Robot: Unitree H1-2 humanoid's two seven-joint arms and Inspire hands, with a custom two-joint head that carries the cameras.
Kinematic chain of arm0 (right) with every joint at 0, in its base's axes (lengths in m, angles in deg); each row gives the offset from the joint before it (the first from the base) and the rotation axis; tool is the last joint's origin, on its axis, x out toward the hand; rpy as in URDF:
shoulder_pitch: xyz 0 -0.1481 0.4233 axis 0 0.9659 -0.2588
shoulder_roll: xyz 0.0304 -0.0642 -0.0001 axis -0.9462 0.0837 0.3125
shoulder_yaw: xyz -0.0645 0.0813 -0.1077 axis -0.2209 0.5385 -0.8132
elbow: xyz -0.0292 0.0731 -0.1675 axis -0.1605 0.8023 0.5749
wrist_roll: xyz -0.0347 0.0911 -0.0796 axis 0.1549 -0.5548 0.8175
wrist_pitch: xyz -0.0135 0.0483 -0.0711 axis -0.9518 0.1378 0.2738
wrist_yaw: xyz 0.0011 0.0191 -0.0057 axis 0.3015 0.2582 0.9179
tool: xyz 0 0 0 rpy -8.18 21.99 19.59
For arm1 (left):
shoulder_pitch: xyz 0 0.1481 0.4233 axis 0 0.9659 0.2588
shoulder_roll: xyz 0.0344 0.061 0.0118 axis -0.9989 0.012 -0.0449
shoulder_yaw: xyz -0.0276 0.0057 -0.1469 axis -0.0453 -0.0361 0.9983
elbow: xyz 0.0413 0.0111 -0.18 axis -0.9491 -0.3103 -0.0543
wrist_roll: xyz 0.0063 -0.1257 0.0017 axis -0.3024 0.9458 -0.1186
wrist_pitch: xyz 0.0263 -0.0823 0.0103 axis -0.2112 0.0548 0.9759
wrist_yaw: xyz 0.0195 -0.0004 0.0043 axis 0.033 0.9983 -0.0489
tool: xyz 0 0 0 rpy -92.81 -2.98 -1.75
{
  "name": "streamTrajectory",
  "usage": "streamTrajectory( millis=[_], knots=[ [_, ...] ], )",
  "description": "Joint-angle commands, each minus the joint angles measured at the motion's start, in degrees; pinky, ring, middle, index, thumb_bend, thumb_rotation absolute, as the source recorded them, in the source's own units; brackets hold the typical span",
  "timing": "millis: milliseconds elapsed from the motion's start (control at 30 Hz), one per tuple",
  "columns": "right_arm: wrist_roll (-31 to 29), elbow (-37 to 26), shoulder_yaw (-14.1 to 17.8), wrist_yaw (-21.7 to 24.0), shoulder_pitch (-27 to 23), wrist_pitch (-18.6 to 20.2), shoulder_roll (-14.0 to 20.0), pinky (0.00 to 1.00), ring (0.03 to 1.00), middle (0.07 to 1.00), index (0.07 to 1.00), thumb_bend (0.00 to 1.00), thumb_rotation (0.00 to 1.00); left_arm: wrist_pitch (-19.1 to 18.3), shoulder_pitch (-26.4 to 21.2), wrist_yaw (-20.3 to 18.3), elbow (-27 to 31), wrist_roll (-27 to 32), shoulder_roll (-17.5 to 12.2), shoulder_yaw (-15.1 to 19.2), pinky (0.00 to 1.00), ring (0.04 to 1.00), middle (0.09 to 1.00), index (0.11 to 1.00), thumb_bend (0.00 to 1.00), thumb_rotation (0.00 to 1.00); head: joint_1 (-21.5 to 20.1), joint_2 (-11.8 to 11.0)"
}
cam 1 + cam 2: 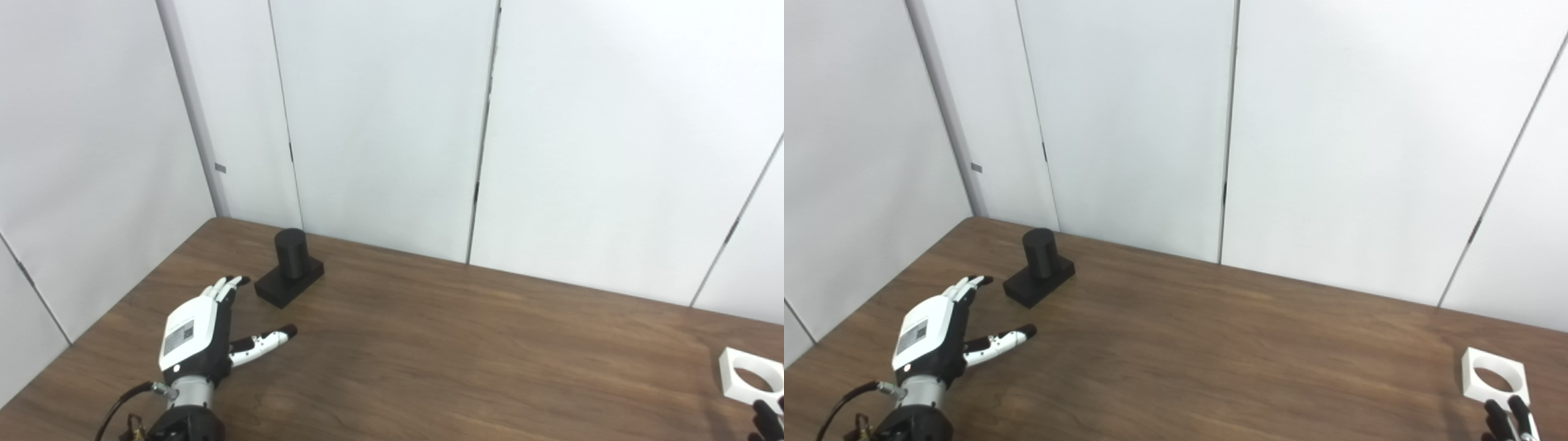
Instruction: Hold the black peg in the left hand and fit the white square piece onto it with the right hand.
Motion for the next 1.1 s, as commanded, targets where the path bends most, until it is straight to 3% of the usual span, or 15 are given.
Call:
streamTrajectory(
  millis=[0, 367, 633, 1067],
  knots=[
    [-0.32, 1.63, -0.65, -0.49, 3.03, 0.75, -2.21, 1.00, 0.999, 0.960, 0.997, 0.81, 1.00, -0.39, -3.33, 0.43, -0.89, -2.72, -2.56, -0.54, 0.94, 0.936, 0.934, 0.858, 0.95, 0.66, 0.06, 0.07],
    [0.09, 0.90, -0.54, -0.17, 3.33, 1.30, -2.32, 1.00, 0.988, 0.954, 1.000, 0.79, 1.00, -2.27, -10.33, -0.21, -10.39, -3.97, -5.71, -2.87, 0.97, 0.951, 0.930, 0.849, 0.93, 0.66, -0.64, 0.34],
    [-0.87, 0.32, -0.37, 0.07, 3.82, 2.06, -2.46, 0.97, 0.973, 0.934, 0.983, 0.81, 0.99, -3.14, -14.79, -2.69, -14.91, -4.62, -5.84, -4.12, 0.96, 0.947, 0.914, 0.852, 0.94, 0.68, -1.09, 0.65],
    [-0.45, 0.13, -0.29, -0.04, 3.78, 2.18, -2.46, 0.99, 0.975, 0.938, 0.993, 0.79, 1.00, -3.07, -20.28, -2.06, -23.59, -3.94, -6.37, -6.51, 0.93, 0.941, 0.922, 0.839, 0.95, 0.68, -1.29, 0.56]
  ],
)
